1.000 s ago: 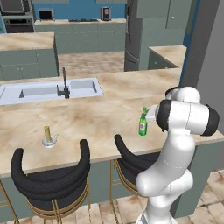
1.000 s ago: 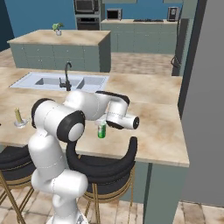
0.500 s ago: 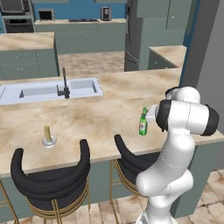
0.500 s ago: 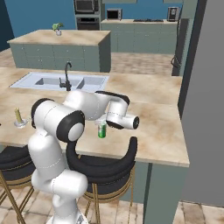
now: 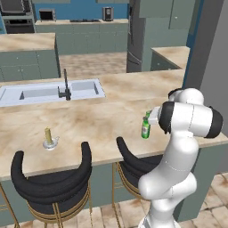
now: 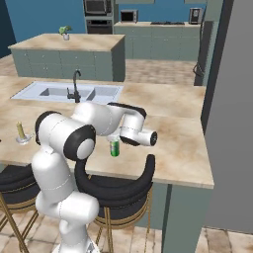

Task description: Get the candle and the beer from the cabinet and move them to the dining counter.

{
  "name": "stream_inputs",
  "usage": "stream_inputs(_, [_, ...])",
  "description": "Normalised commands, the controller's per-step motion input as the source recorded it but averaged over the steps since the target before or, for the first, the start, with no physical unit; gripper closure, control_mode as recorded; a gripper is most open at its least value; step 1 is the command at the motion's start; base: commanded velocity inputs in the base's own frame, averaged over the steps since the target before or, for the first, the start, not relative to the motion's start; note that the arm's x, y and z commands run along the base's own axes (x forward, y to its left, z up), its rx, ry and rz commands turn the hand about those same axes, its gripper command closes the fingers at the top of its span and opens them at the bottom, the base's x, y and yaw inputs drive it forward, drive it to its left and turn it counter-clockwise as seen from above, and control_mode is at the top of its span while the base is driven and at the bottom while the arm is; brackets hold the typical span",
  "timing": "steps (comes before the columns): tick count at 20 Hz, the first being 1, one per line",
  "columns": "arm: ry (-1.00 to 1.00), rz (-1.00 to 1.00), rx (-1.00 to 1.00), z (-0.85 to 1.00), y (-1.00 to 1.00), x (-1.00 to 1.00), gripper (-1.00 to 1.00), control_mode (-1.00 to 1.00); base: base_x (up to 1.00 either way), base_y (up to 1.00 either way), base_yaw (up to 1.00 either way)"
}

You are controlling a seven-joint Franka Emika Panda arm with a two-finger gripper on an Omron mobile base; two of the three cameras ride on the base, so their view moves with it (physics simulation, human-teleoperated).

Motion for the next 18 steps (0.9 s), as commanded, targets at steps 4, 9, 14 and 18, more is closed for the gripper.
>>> stream_inputs(4, [0.0, 0.0, 0.0, 0.0, 0.0, 0.0, -1.0, -1.0, 0.0, 0.0, 0.0])
stream_inputs(9, [0.0, 0.0, 0.0, 0.06, 0.0, -0.05, -1.0, -1.0, 0.0, 0.0, 0.0])
stream_inputs(14, [0.0, 0.0, 0.0, 0.34, 0.0, -0.19, -1.0, -1.0, 0.0, 0.0, 0.0])
stream_inputs(18, [0.0, -0.03, 0.0, 0.64, 0.02, -0.23, -1.0, -1.0, 0.0, 0.0, 0.0])
